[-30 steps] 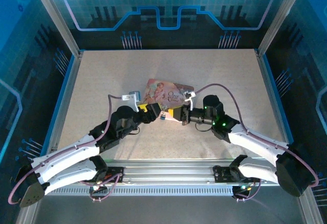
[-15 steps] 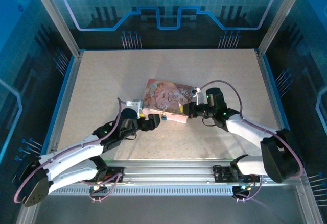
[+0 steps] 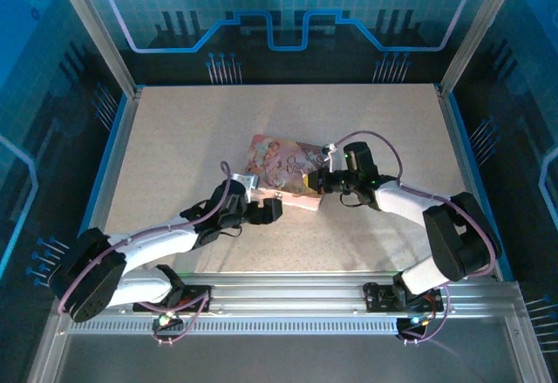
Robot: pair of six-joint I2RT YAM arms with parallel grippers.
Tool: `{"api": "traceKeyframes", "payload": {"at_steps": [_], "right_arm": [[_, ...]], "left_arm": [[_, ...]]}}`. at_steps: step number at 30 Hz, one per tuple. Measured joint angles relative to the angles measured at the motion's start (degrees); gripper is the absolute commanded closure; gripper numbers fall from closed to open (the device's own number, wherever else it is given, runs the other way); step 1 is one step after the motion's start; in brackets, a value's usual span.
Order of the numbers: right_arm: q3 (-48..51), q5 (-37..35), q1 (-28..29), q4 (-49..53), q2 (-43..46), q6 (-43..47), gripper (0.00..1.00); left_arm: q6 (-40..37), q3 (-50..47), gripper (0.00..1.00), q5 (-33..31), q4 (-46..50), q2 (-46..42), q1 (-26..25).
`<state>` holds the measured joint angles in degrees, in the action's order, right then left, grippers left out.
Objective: Unlock a padlock with a key
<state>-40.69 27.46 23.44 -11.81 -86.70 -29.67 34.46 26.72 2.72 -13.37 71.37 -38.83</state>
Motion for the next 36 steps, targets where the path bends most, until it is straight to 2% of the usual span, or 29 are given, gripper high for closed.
{"api": "traceKeyframes", "payload": {"at_steps": [7, 21, 36], "right_arm": [[-0.20, -0.28, 0.00, 0.22, -0.17, -0.02, 0.98], [0.24, -0.39, 0.11, -0.72, -0.17, -0.11, 0.98], [0.59, -0.42, 0.13, -1.73, -0.20, -0.92, 0.98]], "left_arm": [[-0.20, 0.00, 0.15, 0.63, -5.01, 5.97, 0.26], [0.09, 0.00, 0.29, -0.20, -17.05, 16.74, 0.35], [0.87, 0.13, 0.39, -1.62, -23.61, 22.10, 0.37]]}}
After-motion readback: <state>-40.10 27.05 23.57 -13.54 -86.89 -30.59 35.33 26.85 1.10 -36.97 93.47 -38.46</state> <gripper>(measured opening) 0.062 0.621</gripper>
